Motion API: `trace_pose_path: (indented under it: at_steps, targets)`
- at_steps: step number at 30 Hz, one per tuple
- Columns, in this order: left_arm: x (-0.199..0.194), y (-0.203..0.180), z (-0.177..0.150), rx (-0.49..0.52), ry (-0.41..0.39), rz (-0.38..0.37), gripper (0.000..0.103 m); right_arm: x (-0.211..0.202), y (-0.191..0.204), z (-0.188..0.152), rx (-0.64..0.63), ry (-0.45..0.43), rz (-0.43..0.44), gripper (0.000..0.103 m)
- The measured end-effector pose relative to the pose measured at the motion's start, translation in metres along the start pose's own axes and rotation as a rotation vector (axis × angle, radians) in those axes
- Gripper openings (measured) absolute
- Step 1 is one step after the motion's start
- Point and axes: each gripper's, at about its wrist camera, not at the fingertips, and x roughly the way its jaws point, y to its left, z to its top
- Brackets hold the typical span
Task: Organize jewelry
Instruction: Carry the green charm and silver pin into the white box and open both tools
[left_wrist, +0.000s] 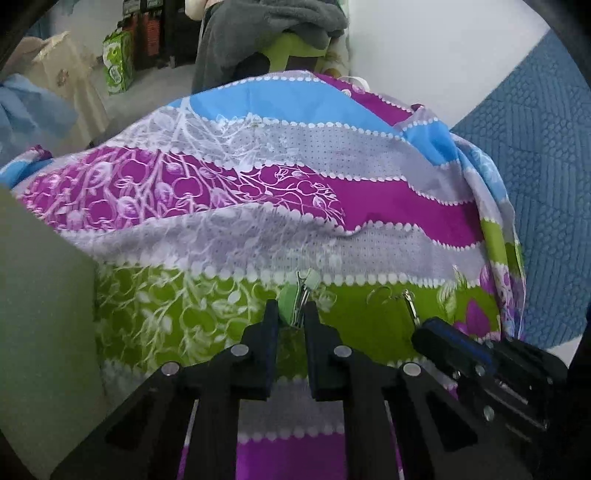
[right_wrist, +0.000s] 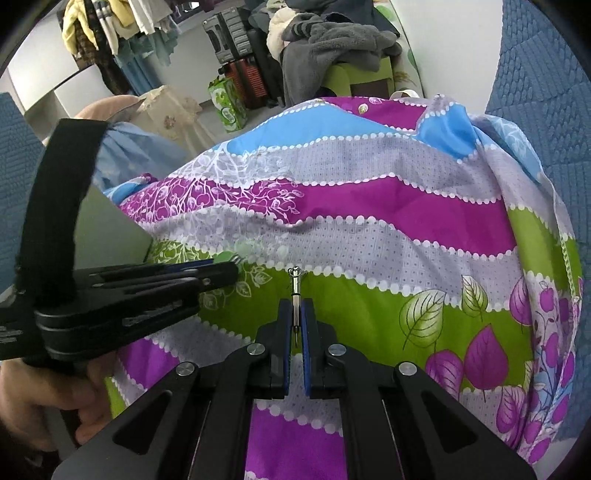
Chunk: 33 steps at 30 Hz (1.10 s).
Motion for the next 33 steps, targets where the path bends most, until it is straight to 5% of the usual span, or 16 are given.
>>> trace_pose_path:
  at_steps: [15, 33]
  targets:
    - [-0.118, 0.004, -0.028, -0.005, -0.100, -0.081, 0.012, -0.051, 0.038, -0.011, -0.023, -0.039, -0.027, 0.002]
    - [-0.291, 0.014, -0.003, 0.037, -0.320, -0.097, 0.012, -0.169, 0.095, 0.054, -0.039, -0.249, -0.003, 0.002]
